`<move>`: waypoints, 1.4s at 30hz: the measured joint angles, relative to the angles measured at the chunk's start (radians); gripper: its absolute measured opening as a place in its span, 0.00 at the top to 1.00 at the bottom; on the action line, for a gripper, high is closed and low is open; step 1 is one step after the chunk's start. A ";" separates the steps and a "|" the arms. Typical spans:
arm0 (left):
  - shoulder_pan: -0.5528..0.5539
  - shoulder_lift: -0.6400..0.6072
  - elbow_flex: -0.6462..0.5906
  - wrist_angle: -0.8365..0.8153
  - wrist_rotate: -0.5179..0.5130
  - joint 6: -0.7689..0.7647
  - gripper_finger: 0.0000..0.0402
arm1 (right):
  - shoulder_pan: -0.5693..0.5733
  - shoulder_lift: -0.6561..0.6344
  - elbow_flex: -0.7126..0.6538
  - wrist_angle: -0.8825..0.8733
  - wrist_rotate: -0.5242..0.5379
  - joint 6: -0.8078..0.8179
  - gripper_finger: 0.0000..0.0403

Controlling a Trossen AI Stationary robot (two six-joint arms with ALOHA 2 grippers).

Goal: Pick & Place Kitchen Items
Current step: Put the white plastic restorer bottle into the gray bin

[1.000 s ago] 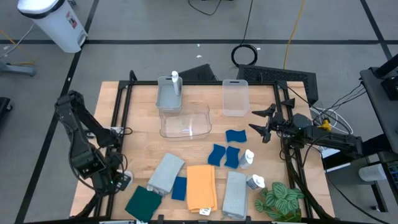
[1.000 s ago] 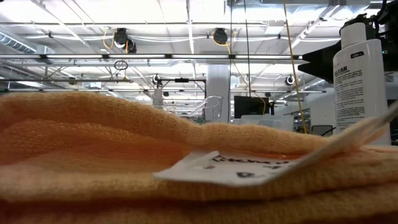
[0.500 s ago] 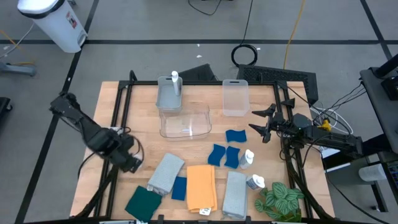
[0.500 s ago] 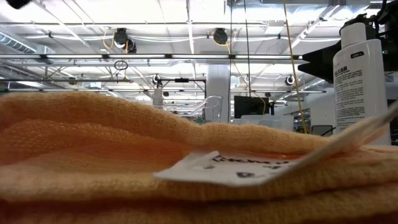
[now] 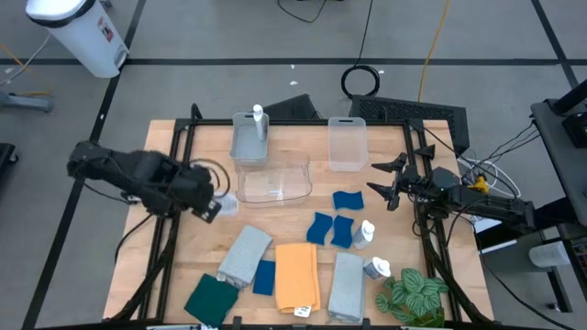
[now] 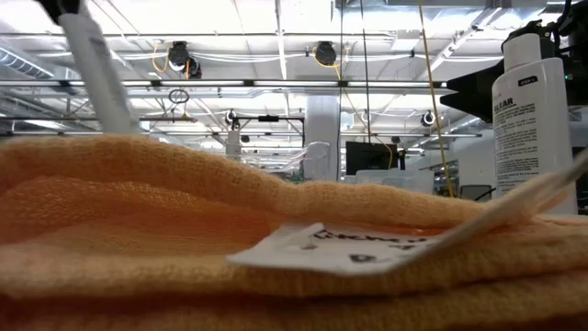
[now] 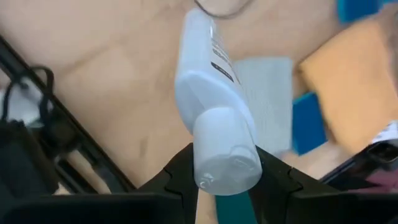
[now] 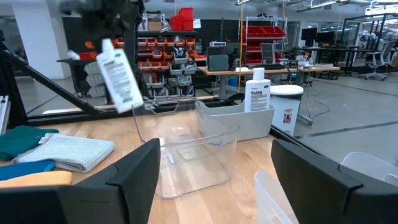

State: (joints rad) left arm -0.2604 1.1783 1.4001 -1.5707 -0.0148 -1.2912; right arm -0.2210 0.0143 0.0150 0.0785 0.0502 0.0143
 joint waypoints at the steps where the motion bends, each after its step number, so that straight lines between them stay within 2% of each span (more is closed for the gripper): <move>1: 0.024 0.005 0.023 -0.004 -0.016 0.031 0.73 | 0.000 0.000 0.000 0.000 0.000 0.000 0.31; 7: 0.132 0.013 0.101 0.002 -0.090 0.167 0.73 | 0.000 0.000 0.000 0.000 0.000 0.000 0.31; 12: 0.175 0.015 0.102 -0.001 -0.074 0.219 0.73 | 0.000 0.000 0.000 0.000 0.000 0.000 0.31; 31: 0.088 0.014 0.102 0.000 -0.091 0.207 0.73 | 0.000 0.000 0.000 0.000 0.000 0.000 0.31; 42: 0.132 0.014 0.102 0.013 -0.144 0.233 0.73 | 0.000 0.000 0.000 0.000 0.000 0.000 0.31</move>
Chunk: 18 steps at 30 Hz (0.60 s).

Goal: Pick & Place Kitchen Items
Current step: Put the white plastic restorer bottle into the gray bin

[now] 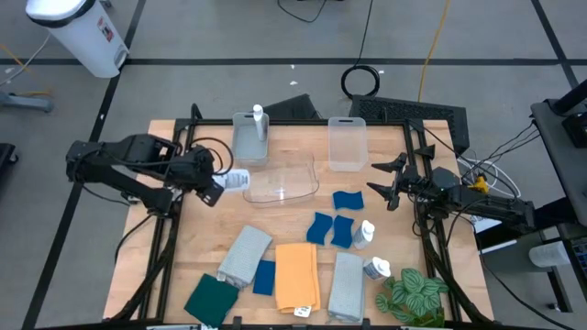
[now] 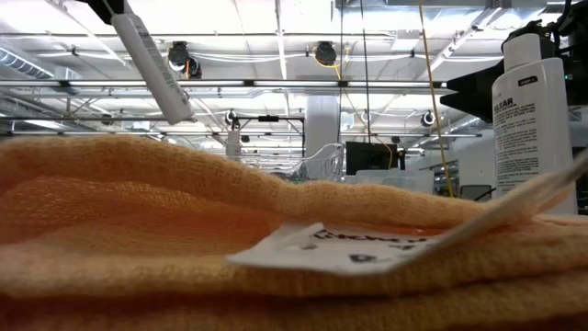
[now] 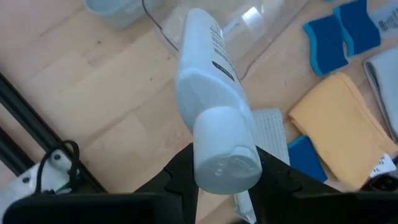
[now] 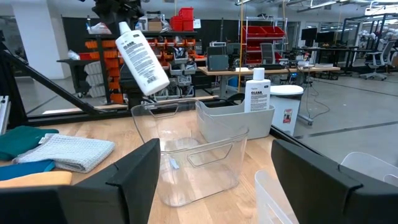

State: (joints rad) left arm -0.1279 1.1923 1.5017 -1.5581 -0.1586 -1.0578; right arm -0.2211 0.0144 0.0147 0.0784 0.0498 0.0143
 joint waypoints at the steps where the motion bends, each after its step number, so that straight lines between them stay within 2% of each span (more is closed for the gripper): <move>1: 0.010 0.000 0.000 0.008 -0.009 0.009 0.73 | 0.000 0.000 0.000 0.000 0.000 0.000 0.31; 9: 0.127 0.000 0.000 0.045 -0.050 0.120 0.73 | 0.000 0.000 0.000 0.000 0.000 0.000 0.31; 18: 0.313 0.000 0.000 0.045 -0.066 0.267 0.73 | 0.000 0.000 0.000 0.000 0.000 0.000 0.31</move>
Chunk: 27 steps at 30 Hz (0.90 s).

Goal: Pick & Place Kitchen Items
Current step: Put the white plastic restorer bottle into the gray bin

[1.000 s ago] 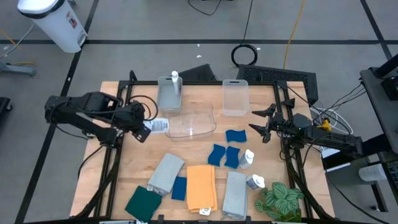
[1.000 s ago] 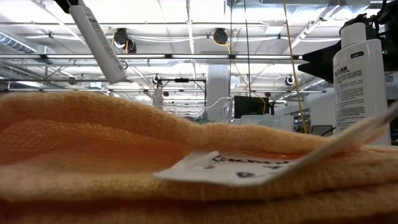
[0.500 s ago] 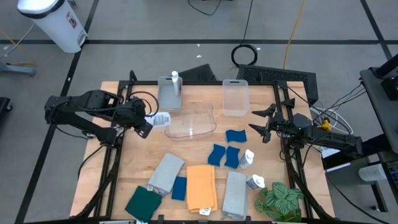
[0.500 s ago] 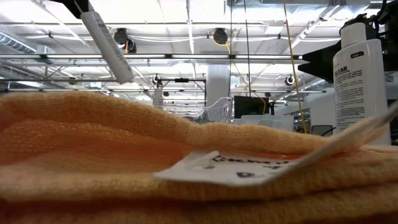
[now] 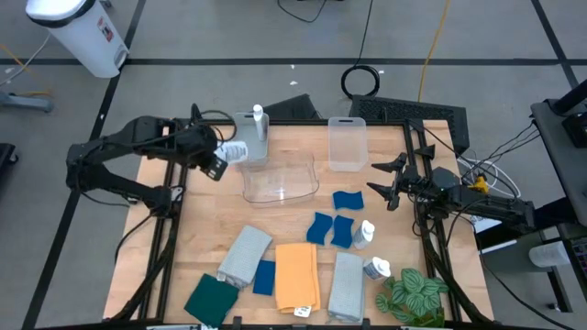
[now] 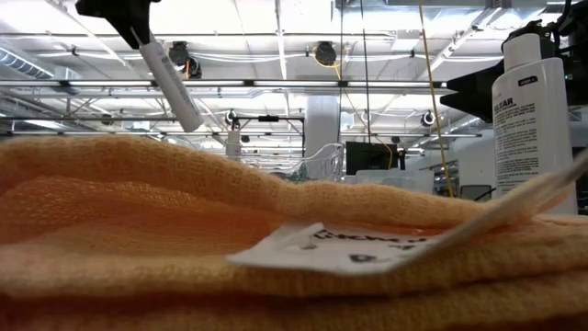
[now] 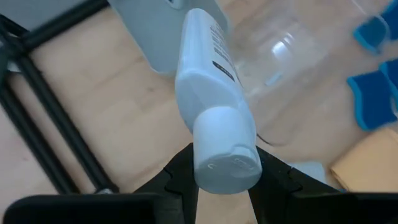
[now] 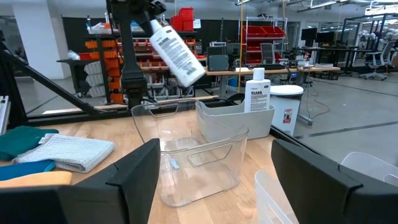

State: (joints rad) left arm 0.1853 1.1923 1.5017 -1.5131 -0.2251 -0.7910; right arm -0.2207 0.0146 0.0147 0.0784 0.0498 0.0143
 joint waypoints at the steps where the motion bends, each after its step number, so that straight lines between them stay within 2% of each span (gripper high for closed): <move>1: 0.023 0.000 0.000 0.000 -0.004 0.018 0.73 | 0.000 0.000 0.000 0.000 0.000 0.000 0.31; 12: 0.290 0.042 0.000 0.072 0.026 0.285 0.73 | 0.000 0.000 0.000 0.000 0.000 0.000 0.31; 21: 0.496 0.169 0.000 0.082 0.049 0.515 0.73 | 0.000 0.000 0.000 0.000 0.000 0.000 0.31; 27: 0.584 0.266 0.000 0.128 0.062 0.640 0.73 | 0.000 0.000 0.000 0.000 0.000 0.000 0.31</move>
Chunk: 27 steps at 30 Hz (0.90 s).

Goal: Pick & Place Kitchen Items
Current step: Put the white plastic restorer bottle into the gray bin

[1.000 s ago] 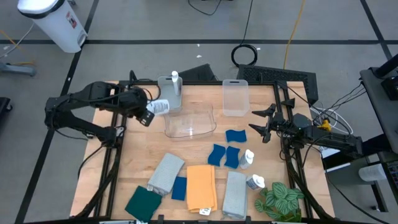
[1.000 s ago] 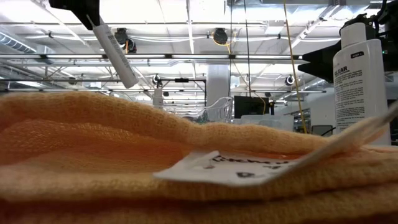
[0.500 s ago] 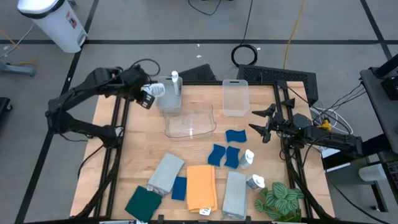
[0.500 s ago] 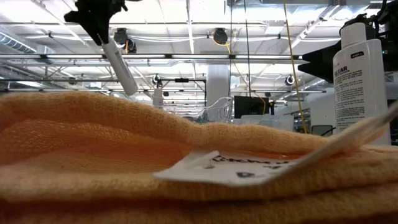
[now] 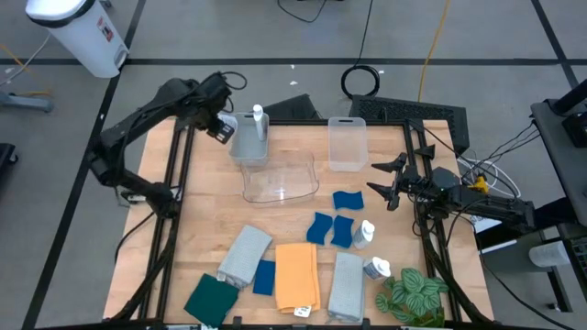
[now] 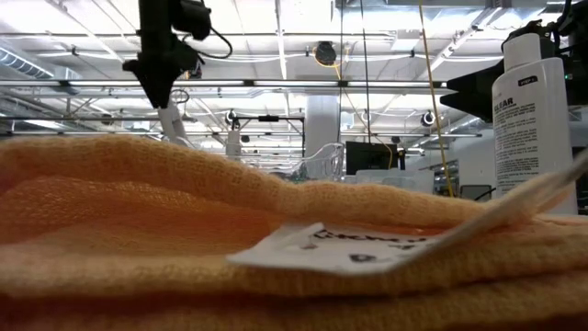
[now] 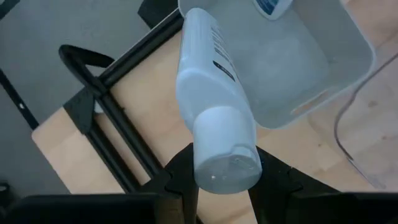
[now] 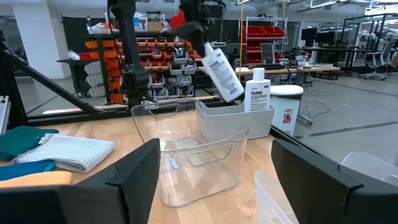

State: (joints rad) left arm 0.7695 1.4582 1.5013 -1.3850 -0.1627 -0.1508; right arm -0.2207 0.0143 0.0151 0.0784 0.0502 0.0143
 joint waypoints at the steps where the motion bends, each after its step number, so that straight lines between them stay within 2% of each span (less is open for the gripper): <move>1: 0.008 0.014 0.000 0.004 0.014 0.018 0.73 | 0.000 0.000 0.000 0.000 0.000 0.000 0.31; 15: 0.029 0.198 0.136 -0.009 0.032 0.142 0.73 | 0.000 0.000 0.000 0.000 0.000 0.000 0.31; 27: 0.029 0.316 0.145 -0.009 0.030 0.175 0.73 | 0.000 0.000 0.000 0.000 0.000 0.000 0.31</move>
State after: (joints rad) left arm 0.7982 1.7738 1.6466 -1.3940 -0.1331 0.0242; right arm -0.2210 0.0145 0.0151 0.0784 0.0502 0.0143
